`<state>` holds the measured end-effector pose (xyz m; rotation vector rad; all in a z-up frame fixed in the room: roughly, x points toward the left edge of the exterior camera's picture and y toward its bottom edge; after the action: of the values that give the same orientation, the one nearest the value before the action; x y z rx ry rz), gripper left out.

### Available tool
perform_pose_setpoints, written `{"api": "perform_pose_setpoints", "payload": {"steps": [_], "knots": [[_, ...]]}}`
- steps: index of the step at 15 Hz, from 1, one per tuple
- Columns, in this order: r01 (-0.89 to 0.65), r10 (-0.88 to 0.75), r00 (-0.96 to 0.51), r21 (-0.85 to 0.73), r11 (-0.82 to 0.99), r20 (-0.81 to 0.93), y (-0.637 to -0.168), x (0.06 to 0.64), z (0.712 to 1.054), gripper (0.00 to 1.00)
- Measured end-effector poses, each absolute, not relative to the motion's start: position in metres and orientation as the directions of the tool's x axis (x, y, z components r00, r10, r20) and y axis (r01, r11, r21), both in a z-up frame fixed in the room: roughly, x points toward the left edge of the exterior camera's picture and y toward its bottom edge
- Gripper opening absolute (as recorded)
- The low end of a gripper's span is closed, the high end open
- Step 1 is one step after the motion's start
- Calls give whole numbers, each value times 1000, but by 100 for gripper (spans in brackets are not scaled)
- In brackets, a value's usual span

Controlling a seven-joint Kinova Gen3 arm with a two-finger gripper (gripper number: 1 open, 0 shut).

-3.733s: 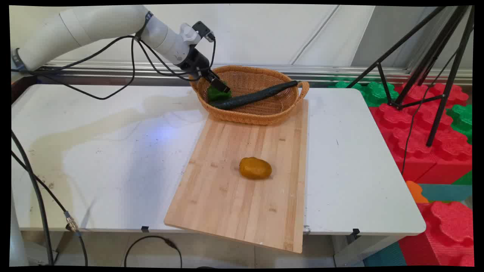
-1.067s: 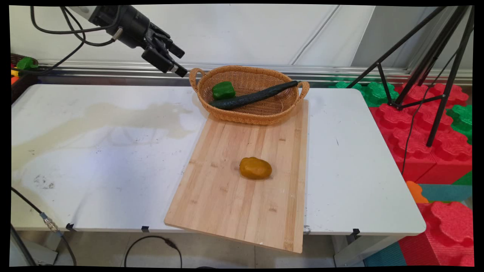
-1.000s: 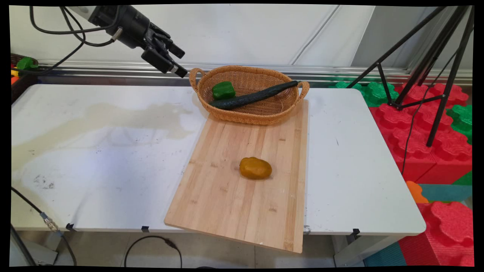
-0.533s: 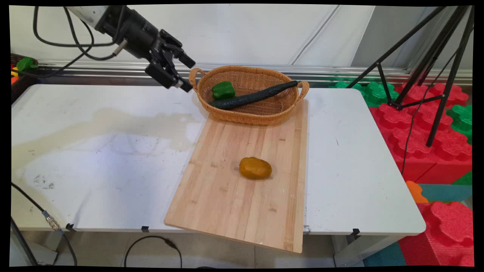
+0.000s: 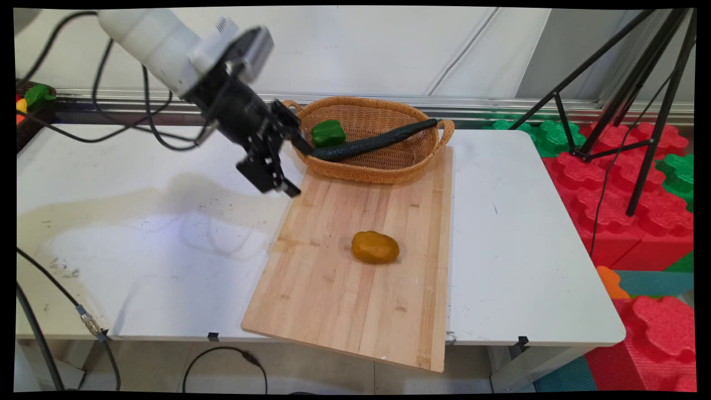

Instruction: Pick up the potato from the cutting board

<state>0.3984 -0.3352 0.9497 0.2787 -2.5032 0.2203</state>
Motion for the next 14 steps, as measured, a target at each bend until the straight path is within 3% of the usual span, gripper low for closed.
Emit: {"api": "perform_pose_setpoints", "payload": {"steps": [14], "knots": [[-119,-65,-855,-73,990,514,-345,305,880,100]]}}
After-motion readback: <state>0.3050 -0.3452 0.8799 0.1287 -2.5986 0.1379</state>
